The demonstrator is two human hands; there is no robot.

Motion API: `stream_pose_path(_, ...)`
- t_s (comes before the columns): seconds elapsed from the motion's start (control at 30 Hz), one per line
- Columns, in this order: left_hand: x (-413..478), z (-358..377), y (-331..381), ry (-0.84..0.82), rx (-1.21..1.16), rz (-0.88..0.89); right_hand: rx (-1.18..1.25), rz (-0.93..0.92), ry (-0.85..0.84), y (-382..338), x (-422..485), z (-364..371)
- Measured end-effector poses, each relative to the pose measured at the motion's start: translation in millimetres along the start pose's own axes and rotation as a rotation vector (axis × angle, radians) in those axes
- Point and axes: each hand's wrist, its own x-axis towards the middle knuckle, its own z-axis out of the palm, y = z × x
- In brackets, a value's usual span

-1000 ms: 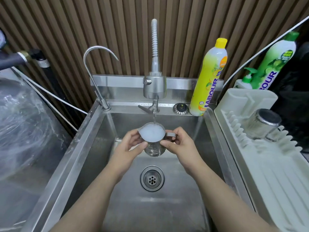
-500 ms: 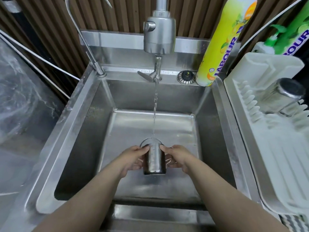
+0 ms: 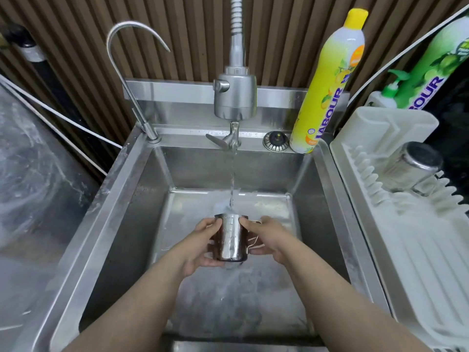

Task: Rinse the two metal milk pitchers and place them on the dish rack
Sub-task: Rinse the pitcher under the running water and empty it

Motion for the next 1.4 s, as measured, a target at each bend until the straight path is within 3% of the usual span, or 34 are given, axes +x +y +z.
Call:
stream_pose_path(0.33, -44, 6, 77, -0.032, -0.033, 0.426, 0.044, -0.404, 0.085, -89, -53, -15)
stream_pose_path(0.53, -65, -4, 82, -0.061, -0.016, 0.669, 0.047, -0.655, 0.078, -93, -70, -16)
stream_pose_path(0.67, -71, -13, 102, 0.007, 0.17, 0.852, 0.282, -0.705, -0.043, -90, -62, 0)
stream_pose_path(0.77, -81, -21, 122, 0.136, 0.43, 0.953, 0.448, -0.619, -0.201, -79, -55, 15)
stream_pose_path(0.87, -80, -26, 125, 0.249, 0.574, 0.865, 0.391, -0.476, -0.289, -76, -53, 15)
stream_pose_path(0.97, -77, -21, 106, 0.215, 0.385, 0.632, 0.172, -0.381, -0.241, -89, -60, -1)
stream_pose_path(1.07, -72, -9, 78, 0.063, 0.225, 0.437, -0.192, -0.435, -0.06, -107, -67, -21)
stream_pose_path(1.13, -66, 1, 66, 0.0, 0.131, 0.422, -0.452, -0.531, 0.101, -115, -72, -31)
stream_pose_path(1.2, -62, 11, 66, -0.028, 0.084, 0.48, -0.544, -0.604, 0.208, -114, -73, -38)
stream_pose_path(1.27, -61, 17, 74, -0.025, 0.087, 0.576, -0.394, -0.674, 0.207, -105, -73, -39)
stream_pose_path(1.4, -64, 4, 101, 0.025, 0.271, 0.795, 0.203, -0.724, 0.063, -82, -62, -20)
